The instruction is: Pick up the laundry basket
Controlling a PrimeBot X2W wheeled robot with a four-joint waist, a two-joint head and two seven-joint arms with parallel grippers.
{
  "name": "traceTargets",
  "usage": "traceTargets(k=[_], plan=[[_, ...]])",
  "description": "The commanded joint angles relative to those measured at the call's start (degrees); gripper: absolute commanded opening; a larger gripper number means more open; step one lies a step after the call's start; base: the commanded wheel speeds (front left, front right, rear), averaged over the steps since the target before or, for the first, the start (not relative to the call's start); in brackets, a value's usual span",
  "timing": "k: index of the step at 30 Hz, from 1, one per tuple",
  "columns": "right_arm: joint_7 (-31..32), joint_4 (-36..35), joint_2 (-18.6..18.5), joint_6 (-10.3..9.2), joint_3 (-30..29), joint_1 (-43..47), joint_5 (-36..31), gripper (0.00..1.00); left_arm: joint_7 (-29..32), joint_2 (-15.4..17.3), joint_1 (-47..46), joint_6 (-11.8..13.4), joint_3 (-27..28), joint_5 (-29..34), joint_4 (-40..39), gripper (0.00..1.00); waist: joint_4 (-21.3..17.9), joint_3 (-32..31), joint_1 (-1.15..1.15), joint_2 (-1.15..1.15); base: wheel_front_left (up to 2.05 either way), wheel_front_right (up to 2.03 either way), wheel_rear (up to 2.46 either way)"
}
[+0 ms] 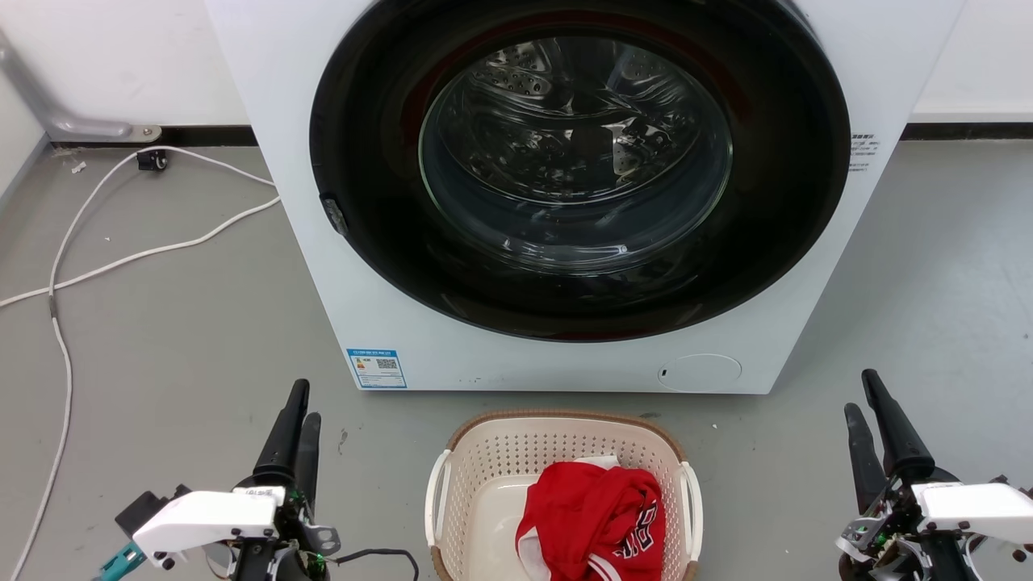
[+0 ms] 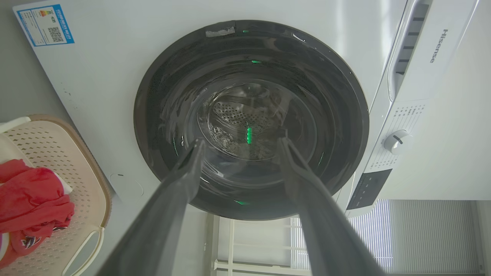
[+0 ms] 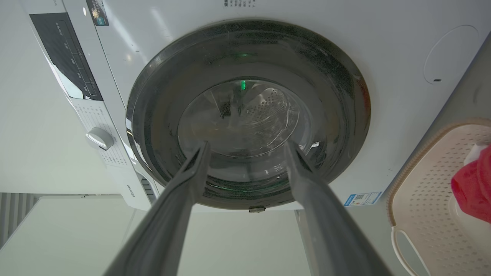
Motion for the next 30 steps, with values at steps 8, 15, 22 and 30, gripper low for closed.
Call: traceTargets(k=[8,15,22,30], plan=[[-2.7,-2.2,-1.3,0.02,1.0,-1.0,-8.9,1.00,-2.5,0.2,-2.4,-0.1,-2.9,10.2,-3.3,1.00,0.1,0.0,0.00,0.00,0.00,0.00,0.00],[-4.4,-4.1,-1.3,0.02,1.7,-0.9,-20.5,1.00,-4.2,0.2,-2.6,-0.1,-5.2,19.2,-4.7,1.00,0.1,0.0,0.00,0.00,0.00,0.00,0.00],[-5.8,-5.3,-1.1,0.02,2.4,-0.5,-29.9,1.00,-5.5,0.2,-2.7,-0.1,-6.8,27.5,-5.1,1.00,0.2,0.0,0.00,0.00,0.00,0.00,0.00],[-7.4,-6.2,-1.3,0.02,3.2,-0.1,-41.4,1.00,-7.2,0.2,-3.1,0.7,-9.0,38.0,-5.0,1.00,0.3,0.0,0.00,0.00,0.00,0.00,0.00]])
